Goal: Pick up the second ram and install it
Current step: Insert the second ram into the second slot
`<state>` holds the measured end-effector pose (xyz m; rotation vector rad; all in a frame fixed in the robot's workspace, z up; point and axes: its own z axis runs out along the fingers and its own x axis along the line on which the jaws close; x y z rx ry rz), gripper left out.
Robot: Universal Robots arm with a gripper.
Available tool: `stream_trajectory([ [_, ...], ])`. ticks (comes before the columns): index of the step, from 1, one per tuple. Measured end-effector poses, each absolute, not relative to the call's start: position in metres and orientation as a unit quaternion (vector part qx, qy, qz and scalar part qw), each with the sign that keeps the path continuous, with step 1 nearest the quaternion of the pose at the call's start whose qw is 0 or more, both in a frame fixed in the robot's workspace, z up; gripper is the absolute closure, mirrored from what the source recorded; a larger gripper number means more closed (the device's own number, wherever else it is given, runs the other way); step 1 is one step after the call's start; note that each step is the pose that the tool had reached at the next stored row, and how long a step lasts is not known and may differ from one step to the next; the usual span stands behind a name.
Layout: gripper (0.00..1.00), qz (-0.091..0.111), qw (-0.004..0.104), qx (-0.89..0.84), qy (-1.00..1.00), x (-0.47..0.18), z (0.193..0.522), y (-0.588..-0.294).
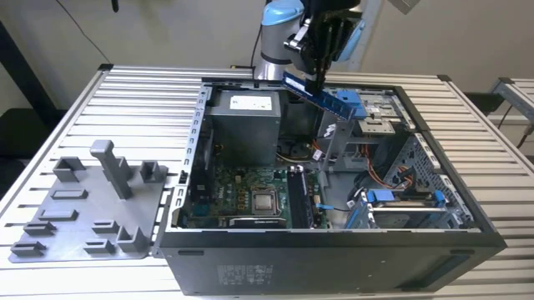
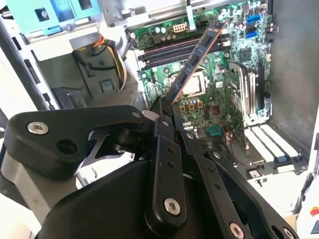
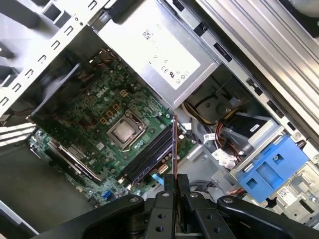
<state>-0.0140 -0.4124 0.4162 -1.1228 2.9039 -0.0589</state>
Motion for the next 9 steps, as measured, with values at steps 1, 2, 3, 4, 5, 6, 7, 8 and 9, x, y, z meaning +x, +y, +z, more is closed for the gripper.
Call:
stream_trajectory([
  [1, 0.86, -0.019, 0.014, -0.357, 0.934, -0.014, 0.4161, -0.4127],
  [2, 0.86, -0.019, 0.014, -0.352, 0.936, -0.014, 0.416, -0.4131],
  [3, 0.86, -0.019, 0.014, -0.348, 0.937, -0.014, 0.4159, -0.4135],
  [4, 0.86, -0.019, 0.013, -0.345, 0.938, -0.014, 0.4159, -0.414],
  [5, 0.86, -0.019, 0.013, -0.341, 0.94, -0.014, 0.4158, -0.4144],
  [6, 0.86, -0.019, 0.013, -0.337, 0.941, -0.014, 0.4158, -0.4149],
  [7, 0.86, -0.019, 0.013, -0.334, 0.942, -0.014, 0.4157, -0.4154],
  [8, 0.86, -0.019, 0.013, -0.331, 0.943, -0.014, 0.4156, -0.4159],
  [9, 0.86, -0.019, 0.013, -0.327, 0.945, -0.014, 0.4155, -0.4164],
])
